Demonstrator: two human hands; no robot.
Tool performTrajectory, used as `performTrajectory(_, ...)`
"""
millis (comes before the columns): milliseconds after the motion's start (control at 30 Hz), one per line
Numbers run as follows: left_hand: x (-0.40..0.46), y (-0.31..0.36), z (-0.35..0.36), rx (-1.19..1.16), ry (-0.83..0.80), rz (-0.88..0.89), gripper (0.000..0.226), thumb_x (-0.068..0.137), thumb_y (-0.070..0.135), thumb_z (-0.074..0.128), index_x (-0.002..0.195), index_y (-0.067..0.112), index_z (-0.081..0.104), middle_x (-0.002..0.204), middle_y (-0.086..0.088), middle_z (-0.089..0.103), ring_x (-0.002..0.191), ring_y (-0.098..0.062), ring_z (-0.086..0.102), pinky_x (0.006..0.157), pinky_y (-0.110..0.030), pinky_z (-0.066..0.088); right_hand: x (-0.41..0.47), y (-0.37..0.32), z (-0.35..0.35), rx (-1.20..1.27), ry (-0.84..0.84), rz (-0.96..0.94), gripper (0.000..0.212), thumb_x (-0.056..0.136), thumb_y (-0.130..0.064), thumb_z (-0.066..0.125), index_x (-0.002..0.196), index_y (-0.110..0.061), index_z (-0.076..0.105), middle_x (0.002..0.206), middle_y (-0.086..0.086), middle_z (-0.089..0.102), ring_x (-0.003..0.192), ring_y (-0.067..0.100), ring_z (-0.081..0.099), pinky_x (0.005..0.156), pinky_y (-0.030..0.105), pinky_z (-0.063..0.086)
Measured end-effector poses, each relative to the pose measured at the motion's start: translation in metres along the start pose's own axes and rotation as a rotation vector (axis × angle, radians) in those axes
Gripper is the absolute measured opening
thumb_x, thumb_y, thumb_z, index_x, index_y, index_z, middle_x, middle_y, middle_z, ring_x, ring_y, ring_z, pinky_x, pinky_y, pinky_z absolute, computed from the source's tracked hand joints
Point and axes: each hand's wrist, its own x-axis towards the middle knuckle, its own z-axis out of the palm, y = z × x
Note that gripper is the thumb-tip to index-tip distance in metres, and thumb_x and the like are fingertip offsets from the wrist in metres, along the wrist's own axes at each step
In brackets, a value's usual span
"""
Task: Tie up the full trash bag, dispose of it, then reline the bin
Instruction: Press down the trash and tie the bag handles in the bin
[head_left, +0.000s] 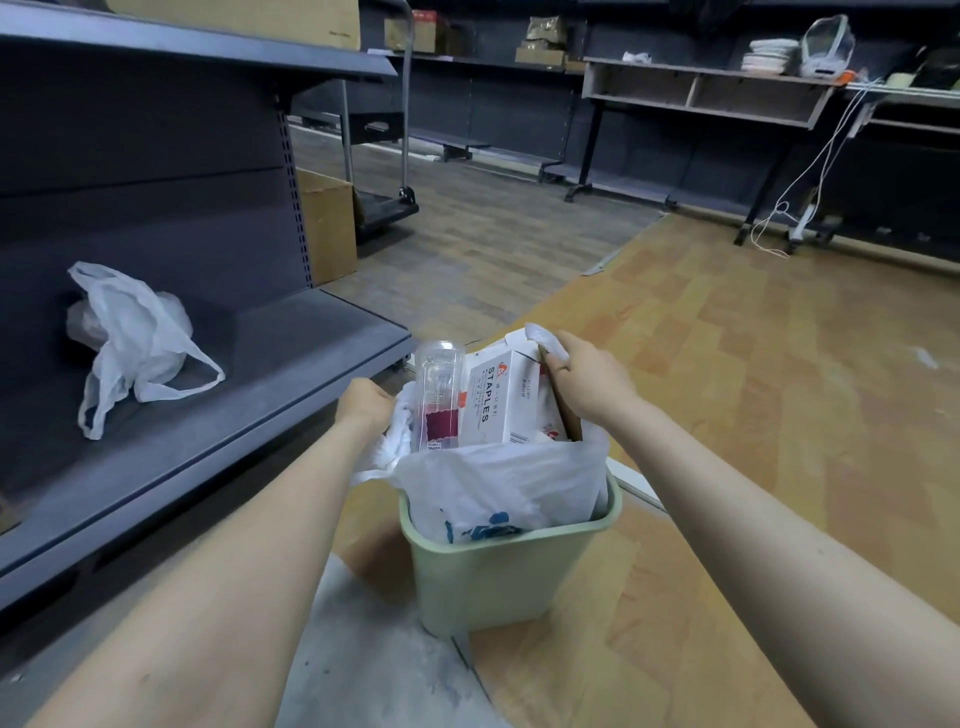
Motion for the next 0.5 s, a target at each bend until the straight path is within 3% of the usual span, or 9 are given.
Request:
performTrajectory(33,0.000,0.000,0.000,0.031,0.043,-0.013,0.051,0.089,0.002,0.051,0.047,0.012,0.025,0.052,-0.025,0.040,0.048,-0.030,0.029,0.047,-0.024,0.016,-0.001,0.000,0.000,-0.013,0.003,-0.008,0.026,0.096,-0.013,0.036,0.117,-0.018,0.050,0.110,0.011,0.064,0.096,0.032,0.055,0.068,0.031,0.035)
performTrajectory(67,0.000,0.001,-0.001,0.066,0.084,-0.014,0.049,0.089,0.004,0.054,0.047,0.010,0.029,0.073,-0.036,0.055,0.062,-0.044,0.051,0.045,-0.025,0.019,-0.002,-0.001,-0.001,-0.023,0.004,-0.013,0.027,0.095,-0.012,0.037,0.118,-0.018,0.050,0.109,0.011,0.064,0.092,0.031,0.054,0.067,0.031,0.034)
performTrajectory(133,-0.004,0.004,-0.001,0.176,0.151,0.020,0.036,0.089,-0.001,0.052,0.054,-0.001,0.043,0.106,-0.037,0.058,0.063,-0.031,0.040,0.048,-0.035,0.036,-0.003,-0.001,-0.002,-0.039,0.006,-0.025,0.029,0.095,-0.011,0.037,0.119,-0.019,0.050,0.108,0.011,0.064,0.088,0.030,0.051,0.066,0.030,0.033)
performTrajectory(167,-0.006,0.007,-0.001,0.252,0.173,0.064,0.025,0.089,-0.006,0.048,0.063,-0.006,0.050,0.108,-0.036,0.059,0.081,-0.045,0.056,0.058,-0.043,0.044,-0.004,-0.001,-0.002,-0.048,0.008,-0.034,0.030,0.094,-0.010,0.037,0.120,-0.019,0.050,0.108,0.011,0.064,0.090,0.031,0.053,0.066,0.030,0.033)
performTrajectory(233,-0.010,0.018,-0.002,0.374,0.264,0.186,0.017,0.088,-0.011,0.041,0.083,-0.007,0.056,0.107,-0.027,0.061,0.097,-0.042,0.057,0.068,-0.043,0.041,-0.004,-0.002,-0.002,-0.064,0.011,-0.052,0.034,0.092,-0.007,0.037,0.120,-0.019,0.051,0.108,0.012,0.065,0.088,0.031,0.053,0.065,0.031,0.032)
performTrajectory(300,-0.011,0.027,-0.002,0.421,0.387,0.376,0.019,0.093,-0.004,0.040,0.097,-0.001,0.058,0.106,-0.018,0.060,0.097,-0.037,0.054,0.072,-0.038,0.037,-0.005,-0.001,-0.002,-0.063,0.012,-0.063,0.036,0.090,-0.005,0.037,0.119,-0.019,0.052,0.105,0.012,0.065,0.082,0.028,0.048,0.065,0.031,0.033)
performTrajectory(400,-0.009,0.028,0.003,0.372,0.347,0.602,0.020,0.098,0.007,0.037,0.094,0.006,0.057,0.105,-0.012,0.055,0.096,-0.031,0.048,0.083,-0.038,0.035,-0.004,0.003,-0.002,-0.047,0.016,-0.063,0.035,0.090,-0.007,0.036,0.119,-0.019,0.053,0.090,0.007,0.057,0.079,0.027,0.046,0.065,0.032,0.034)
performTrajectory(433,-0.007,0.027,0.003,0.280,0.280,0.562,0.021,0.098,0.008,0.036,0.087,0.007,0.054,0.104,-0.013,0.053,0.093,-0.031,0.048,0.081,-0.038,0.037,-0.004,0.004,-0.002,-0.039,0.017,-0.061,0.035,0.091,-0.007,0.036,0.119,-0.020,0.052,0.088,0.003,0.054,0.079,0.027,0.047,0.065,0.032,0.034)
performTrajectory(500,-0.002,0.029,0.000,0.032,0.128,0.384,0.032,0.099,0.012,0.035,0.067,0.012,0.039,0.086,-0.012,0.049,0.075,-0.027,0.042,0.064,-0.034,0.035,-0.003,0.003,-0.002,-0.012,0.001,-0.052,0.032,0.092,-0.008,0.036,0.118,-0.021,0.050,0.090,0.001,0.054,0.080,0.028,0.047,0.064,0.031,0.034)
